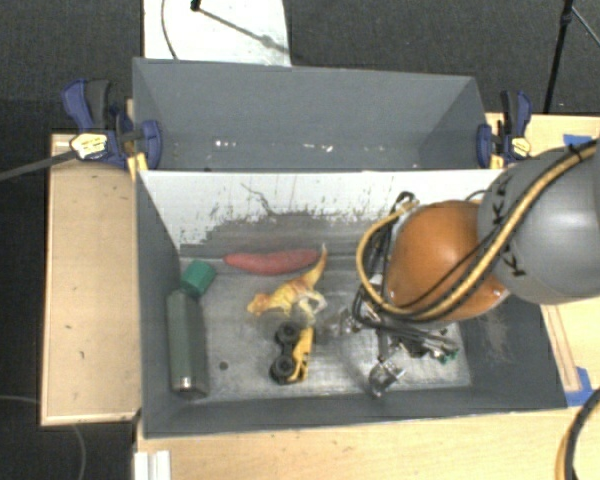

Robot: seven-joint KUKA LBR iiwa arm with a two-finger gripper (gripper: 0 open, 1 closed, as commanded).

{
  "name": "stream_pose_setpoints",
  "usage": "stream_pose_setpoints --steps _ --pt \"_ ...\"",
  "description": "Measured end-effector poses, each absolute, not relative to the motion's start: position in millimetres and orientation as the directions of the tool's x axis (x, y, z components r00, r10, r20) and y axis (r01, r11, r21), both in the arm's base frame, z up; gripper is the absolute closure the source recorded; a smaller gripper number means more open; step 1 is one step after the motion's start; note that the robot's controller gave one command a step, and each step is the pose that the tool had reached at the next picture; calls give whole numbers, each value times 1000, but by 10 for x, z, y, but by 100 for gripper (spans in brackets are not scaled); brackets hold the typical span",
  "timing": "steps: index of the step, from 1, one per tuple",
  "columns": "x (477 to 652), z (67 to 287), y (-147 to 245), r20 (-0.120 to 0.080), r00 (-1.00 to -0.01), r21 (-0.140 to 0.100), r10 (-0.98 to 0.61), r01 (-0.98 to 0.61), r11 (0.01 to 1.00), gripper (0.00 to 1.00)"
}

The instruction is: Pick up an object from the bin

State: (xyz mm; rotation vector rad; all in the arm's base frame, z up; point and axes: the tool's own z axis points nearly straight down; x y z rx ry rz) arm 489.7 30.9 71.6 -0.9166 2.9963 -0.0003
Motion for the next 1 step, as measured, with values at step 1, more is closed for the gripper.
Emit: stream_pose_setpoints --steps 1 --pt "5079 850 799 0 -795 -1 -606 -606 795 0"
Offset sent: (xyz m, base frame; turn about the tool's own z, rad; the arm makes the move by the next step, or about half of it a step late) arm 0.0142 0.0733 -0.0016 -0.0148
